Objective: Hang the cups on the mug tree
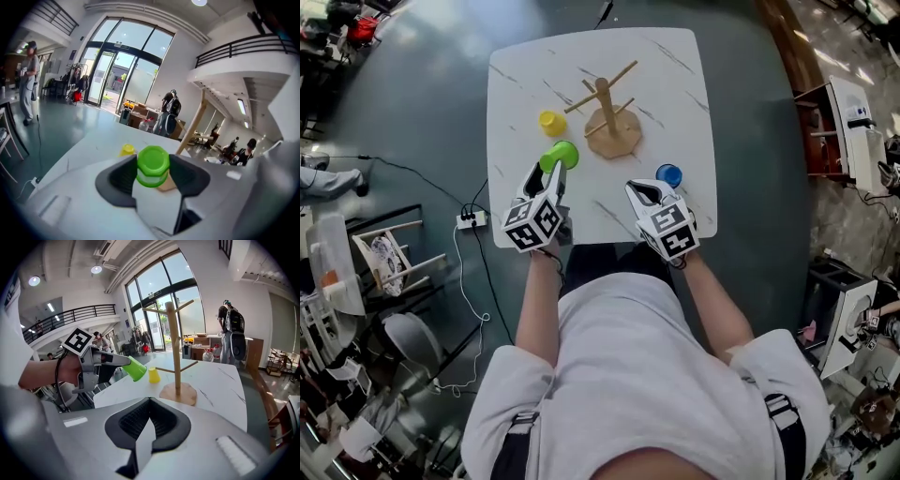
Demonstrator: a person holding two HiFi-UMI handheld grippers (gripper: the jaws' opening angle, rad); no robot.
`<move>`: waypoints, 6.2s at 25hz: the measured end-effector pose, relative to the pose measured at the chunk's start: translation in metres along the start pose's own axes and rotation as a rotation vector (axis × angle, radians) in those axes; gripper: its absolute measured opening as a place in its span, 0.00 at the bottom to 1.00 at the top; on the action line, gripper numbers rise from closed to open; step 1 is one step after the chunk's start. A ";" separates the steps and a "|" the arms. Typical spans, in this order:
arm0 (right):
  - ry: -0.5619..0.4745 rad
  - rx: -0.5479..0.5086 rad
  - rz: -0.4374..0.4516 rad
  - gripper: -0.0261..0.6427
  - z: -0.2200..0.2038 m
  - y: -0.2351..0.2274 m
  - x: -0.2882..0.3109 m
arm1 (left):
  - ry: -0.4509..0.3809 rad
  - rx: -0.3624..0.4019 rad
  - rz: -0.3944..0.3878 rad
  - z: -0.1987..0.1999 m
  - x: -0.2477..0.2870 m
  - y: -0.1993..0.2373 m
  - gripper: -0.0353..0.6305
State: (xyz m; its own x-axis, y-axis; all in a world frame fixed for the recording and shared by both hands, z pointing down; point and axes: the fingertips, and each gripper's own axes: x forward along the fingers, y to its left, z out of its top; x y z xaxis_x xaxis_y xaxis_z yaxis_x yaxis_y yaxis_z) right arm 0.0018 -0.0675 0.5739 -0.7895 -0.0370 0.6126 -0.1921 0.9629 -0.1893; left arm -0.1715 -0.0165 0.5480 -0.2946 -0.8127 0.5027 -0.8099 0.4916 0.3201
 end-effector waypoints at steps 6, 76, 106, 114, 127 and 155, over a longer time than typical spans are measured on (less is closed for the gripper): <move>0.005 0.019 -0.029 0.04 -0.004 -0.011 -0.007 | -0.024 -0.038 -0.067 0.005 0.007 -0.016 0.37; 0.082 0.118 -0.319 0.21 -0.062 -0.090 -0.043 | 0.118 0.132 -0.141 -0.023 0.047 -0.051 0.44; 0.258 0.003 -0.227 0.39 -0.109 -0.116 0.006 | 0.120 0.224 -0.021 -0.090 -0.017 -0.080 0.06; 0.205 0.005 -0.214 0.36 -0.090 -0.116 0.000 | 0.116 0.224 -0.010 -0.087 -0.019 -0.082 0.06; -0.099 0.214 -0.149 0.36 0.002 -0.135 -0.017 | 0.115 0.262 -0.019 -0.074 -0.008 -0.089 0.06; -0.163 0.164 -0.105 0.36 0.094 -0.161 0.023 | 0.083 0.271 0.026 -0.035 0.012 -0.066 0.06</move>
State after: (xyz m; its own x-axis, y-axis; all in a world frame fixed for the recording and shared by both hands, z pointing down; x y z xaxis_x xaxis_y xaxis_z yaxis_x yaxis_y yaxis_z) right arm -0.0404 -0.2489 0.5461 -0.8413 -0.1902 0.5060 -0.3597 0.8957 -0.2614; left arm -0.1033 -0.0477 0.5613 -0.2834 -0.7673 0.5753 -0.9120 0.4012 0.0858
